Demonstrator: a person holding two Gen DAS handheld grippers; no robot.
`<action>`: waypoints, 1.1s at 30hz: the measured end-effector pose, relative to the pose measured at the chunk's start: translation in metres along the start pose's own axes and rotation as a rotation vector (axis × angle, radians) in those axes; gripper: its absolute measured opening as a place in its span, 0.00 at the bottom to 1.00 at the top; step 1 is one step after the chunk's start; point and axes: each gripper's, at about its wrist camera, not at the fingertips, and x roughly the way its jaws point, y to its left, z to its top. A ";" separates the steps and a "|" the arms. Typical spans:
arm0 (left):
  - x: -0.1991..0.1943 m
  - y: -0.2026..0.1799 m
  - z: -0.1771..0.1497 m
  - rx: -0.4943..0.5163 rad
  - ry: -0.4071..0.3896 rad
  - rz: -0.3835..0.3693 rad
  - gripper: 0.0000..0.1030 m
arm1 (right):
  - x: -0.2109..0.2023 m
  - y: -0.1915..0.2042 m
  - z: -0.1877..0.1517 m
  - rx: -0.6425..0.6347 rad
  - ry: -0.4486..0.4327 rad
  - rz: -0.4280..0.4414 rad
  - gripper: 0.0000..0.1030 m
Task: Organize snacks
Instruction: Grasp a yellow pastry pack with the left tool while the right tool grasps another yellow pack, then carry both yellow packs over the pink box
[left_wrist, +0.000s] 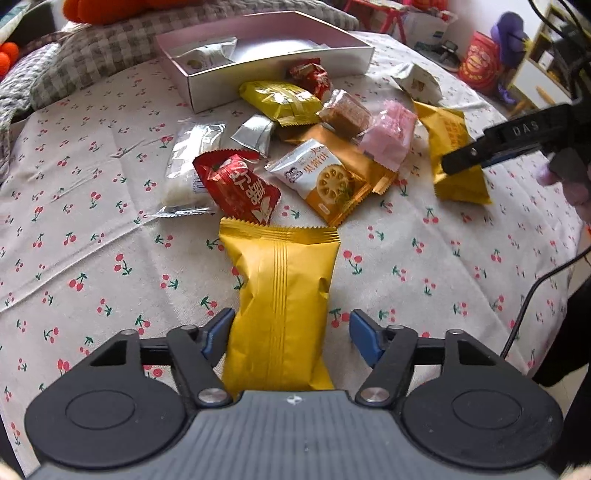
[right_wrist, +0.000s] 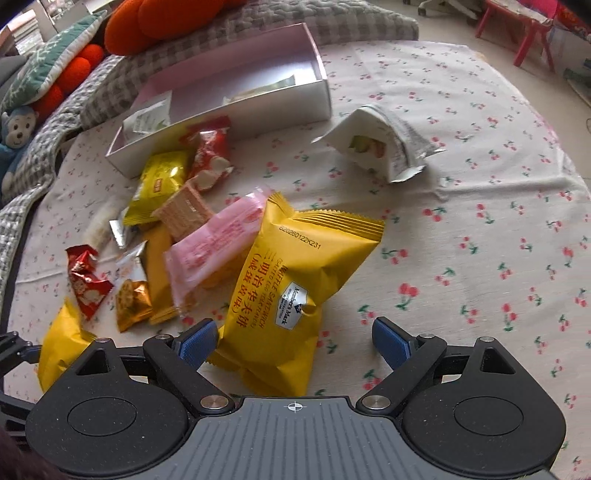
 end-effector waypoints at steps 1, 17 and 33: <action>0.000 0.000 0.001 -0.013 -0.002 0.003 0.57 | -0.001 0.000 0.000 -0.007 -0.003 -0.009 0.89; 0.003 0.001 0.012 -0.248 0.000 0.059 0.39 | 0.002 -0.003 0.004 0.024 -0.018 0.031 0.81; -0.009 0.008 0.017 -0.328 -0.048 0.052 0.37 | -0.006 0.000 0.004 -0.019 -0.048 0.060 0.36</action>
